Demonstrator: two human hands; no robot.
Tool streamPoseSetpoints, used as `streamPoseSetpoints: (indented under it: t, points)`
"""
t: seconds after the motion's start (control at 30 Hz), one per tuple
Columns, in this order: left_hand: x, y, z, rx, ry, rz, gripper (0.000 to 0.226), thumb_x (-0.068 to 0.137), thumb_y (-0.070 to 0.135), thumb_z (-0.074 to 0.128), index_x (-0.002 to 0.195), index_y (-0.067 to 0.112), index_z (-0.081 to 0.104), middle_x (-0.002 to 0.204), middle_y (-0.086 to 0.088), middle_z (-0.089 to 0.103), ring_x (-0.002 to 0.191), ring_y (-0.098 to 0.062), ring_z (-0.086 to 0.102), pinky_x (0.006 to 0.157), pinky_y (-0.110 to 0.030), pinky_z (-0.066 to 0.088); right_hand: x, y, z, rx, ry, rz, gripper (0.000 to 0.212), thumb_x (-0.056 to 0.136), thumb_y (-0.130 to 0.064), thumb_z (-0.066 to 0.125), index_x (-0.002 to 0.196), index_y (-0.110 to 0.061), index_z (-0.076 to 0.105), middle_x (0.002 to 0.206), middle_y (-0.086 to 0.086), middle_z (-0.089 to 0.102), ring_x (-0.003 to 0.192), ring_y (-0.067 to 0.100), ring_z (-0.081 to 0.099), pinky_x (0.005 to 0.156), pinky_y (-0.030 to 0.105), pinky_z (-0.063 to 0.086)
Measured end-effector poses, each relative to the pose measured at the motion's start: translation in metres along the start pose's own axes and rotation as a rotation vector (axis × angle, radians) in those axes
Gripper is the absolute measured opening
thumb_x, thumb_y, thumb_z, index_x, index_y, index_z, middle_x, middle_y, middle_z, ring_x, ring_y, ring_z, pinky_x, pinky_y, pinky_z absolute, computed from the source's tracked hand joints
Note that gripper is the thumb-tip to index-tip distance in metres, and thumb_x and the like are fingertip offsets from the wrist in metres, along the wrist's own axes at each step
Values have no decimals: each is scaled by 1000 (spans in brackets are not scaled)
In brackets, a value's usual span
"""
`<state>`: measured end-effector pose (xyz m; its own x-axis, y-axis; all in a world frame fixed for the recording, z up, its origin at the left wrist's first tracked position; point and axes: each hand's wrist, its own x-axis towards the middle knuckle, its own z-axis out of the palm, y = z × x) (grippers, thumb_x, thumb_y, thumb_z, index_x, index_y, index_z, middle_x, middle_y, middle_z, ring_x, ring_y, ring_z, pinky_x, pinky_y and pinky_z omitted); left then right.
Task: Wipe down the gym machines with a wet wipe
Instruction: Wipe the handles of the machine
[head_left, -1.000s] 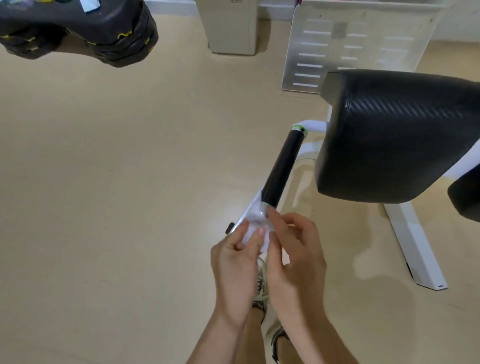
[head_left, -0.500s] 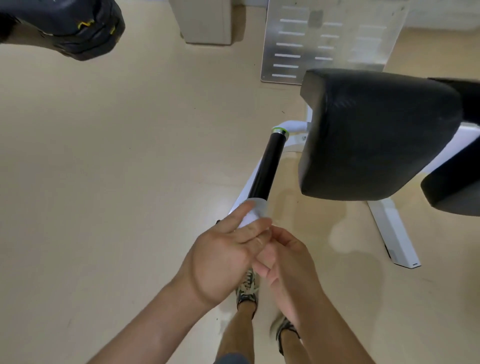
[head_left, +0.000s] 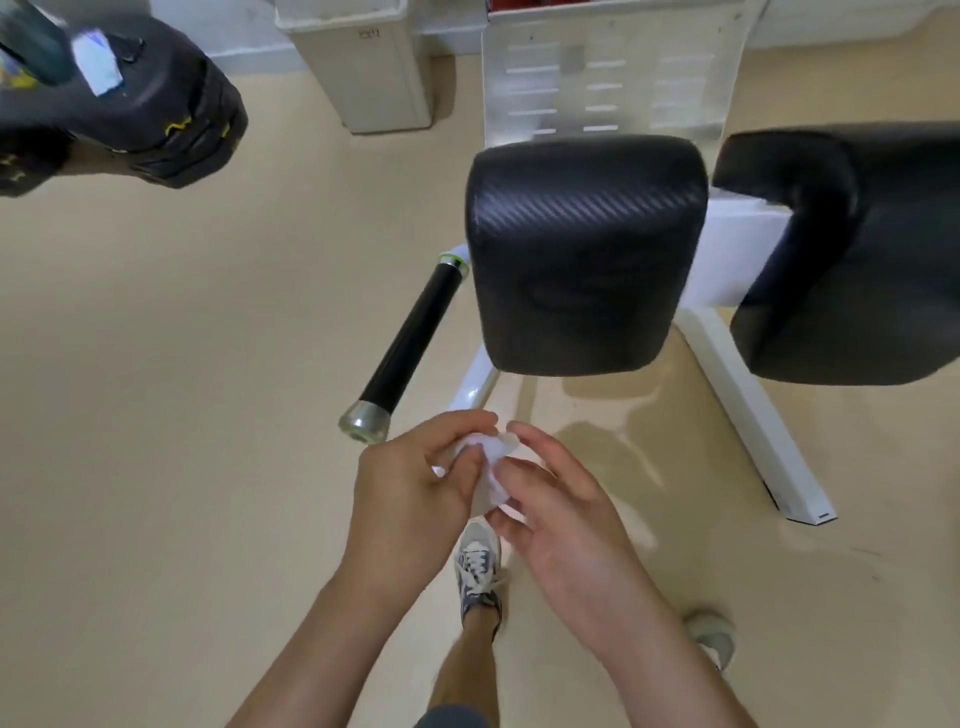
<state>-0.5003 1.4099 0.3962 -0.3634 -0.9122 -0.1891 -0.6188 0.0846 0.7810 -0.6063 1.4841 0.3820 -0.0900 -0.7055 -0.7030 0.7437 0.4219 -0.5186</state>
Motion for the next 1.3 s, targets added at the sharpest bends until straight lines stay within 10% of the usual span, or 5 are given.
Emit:
streamPoseSetpoints:
  t: [0.27, 0.43, 0.63, 0.93, 1.3]
  points:
    - [-64, 118, 130, -409, -196, -347, 10, 86, 31, 69, 85, 23, 74, 82, -12, 69, 74, -28, 65, 67, -34, 53, -103, -78, -158, -452, 298, -313, 11, 91, -18, 63, 88, -25, 71, 75, -13, 71, 67, -2, 62, 61, 11, 47]
    - [-90, 180, 206, -290, -359, -267, 18, 78, 20, 77, 89, 33, 73, 73, -8, 60, 65, -15, 60, 62, -29, 54, -150, -119, -261, -510, 493, -395, 16, 93, -26, 58, 88, -28, 73, 80, -21, 69, 75, -6, 61, 63, 6, 43]
    - [-91, 212, 267, -142, -413, -145, 14, 80, 16, 73, 79, 30, 70, 77, 17, 68, 71, -4, 63, 60, -19, 51, -180, -160, -340, -648, 384, -348, 9, 80, -19, 73, 80, -27, 70, 68, -5, 55, 68, 14, 57, 65, 25, 45]
    - [-56, 263, 327, -222, -510, -160, 14, 89, 32, 64, 80, 26, 73, 74, 1, 70, 68, -13, 66, 56, -20, 52, -176, -235, -397, -740, 15, -88, 30, 79, -46, 73, 105, -33, 72, 100, -3, 74, 93, 18, 70, 88, 41, 55]
    - [18, 286, 370, 113, -344, 102, 14, 93, 23, 55, 89, 35, 48, 73, 8, 58, 69, -10, 54, 54, -20, 41, -101, -312, -430, -643, 231, -259, 23, 81, -2, 70, 75, -21, 60, 84, 14, 64, 74, 18, 54, 67, 29, 42]
